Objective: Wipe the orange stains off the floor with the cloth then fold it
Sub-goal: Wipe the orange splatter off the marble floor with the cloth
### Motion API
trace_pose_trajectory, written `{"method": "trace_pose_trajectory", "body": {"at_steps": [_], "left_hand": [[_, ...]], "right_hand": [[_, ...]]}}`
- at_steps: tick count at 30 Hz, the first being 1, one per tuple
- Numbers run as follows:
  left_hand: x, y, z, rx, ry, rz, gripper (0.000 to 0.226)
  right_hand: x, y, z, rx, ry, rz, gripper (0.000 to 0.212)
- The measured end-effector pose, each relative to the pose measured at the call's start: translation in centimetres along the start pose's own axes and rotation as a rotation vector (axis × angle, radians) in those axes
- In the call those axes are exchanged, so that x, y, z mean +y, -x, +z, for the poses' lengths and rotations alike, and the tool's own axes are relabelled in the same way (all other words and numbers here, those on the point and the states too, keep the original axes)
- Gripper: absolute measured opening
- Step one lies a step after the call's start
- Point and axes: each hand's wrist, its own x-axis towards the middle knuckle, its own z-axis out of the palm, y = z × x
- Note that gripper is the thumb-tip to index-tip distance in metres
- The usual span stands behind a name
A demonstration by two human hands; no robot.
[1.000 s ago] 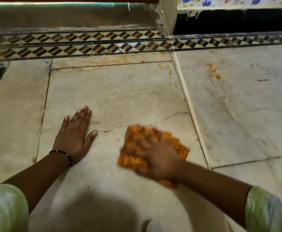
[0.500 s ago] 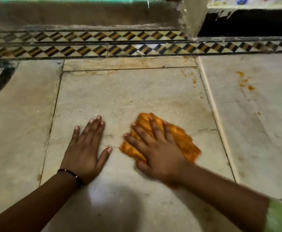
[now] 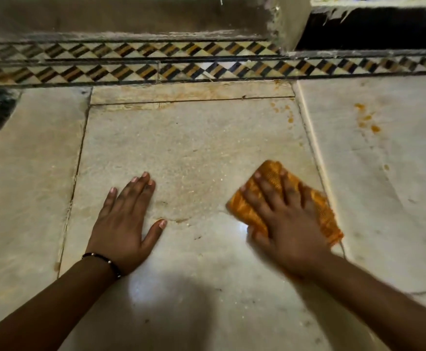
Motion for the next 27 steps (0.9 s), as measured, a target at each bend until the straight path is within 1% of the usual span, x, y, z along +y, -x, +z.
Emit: {"method": "trace_pose_trajectory", "body": {"at_steps": [2,3,5,7,9,11,12,14,16,18,20,21,23,25,27], "left_hand": [[0.3,0.2,-0.2,0.012,-0.005,0.000,0.074],[0.7,0.3,-0.4,0.025,0.015,-0.024,0.075],[3.2,-0.1,-0.9,0.060,0.071,-0.035,0.076],[7.2,-0.9,-1.0,0.063,0.099,0.075,0.075],[11.4,-2.1,-0.5,0.041,0.126,0.186,0.074],[14.5,-3.9,0.4,0.017,0.138,0.209,0.077],[15.4,-4.8,0.9,-0.003,0.127,0.200,0.078],[16.5,-5.9,2.0,-0.017,0.052,0.194,0.078],[16.7,-6.2,2.6,0.014,0.009,0.195,0.076],[16.6,-6.0,2.8,0.031,0.016,0.190,0.075],[16.7,-5.9,2.8,0.050,0.028,0.194,0.075],[16.8,-6.0,2.8,0.048,0.032,0.196,0.075],[16.8,-6.1,2.8,0.045,0.032,0.196,0.074],[16.9,-6.1,2.8,0.046,0.025,0.194,0.074],[17.0,-6.0,2.9,0.043,0.019,0.190,0.075]], "right_hand": [[-0.4,4.6,0.5,-0.003,0.030,-0.113,0.074],[0.4,6.7,0.6,-0.017,0.015,-0.134,0.076],[3.5,10.0,0.5,-0.002,-0.032,-0.079,0.079],[7.3,11.5,0.1,-0.005,-0.028,0.119,0.078],[10.4,10.2,-0.6,-0.020,-0.035,0.357,0.075],[11.9,6.6,-1.1,0.017,-0.063,0.493,0.074],[11.7,4.3,-1.3,0.014,-0.088,0.515,0.074],[10.1,1.0,-1.7,0.001,-0.095,0.460,0.070],[7.6,0.5,-1.5,0.010,-0.085,0.304,0.066],[6.1,3.3,-0.9,0.022,-0.029,0.131,0.065],[7.3,7.4,-0.1,0.045,0.012,0.086,0.068],[8.7,9.2,0.1,0.039,0.000,0.123,0.068],[12.5,11.0,0.0,0.035,-0.026,0.280,0.068],[16.1,10.2,-0.4,0.032,-0.034,0.414,0.068],[18.6,7.2,-0.9,0.057,-0.042,0.525,0.069]]}}
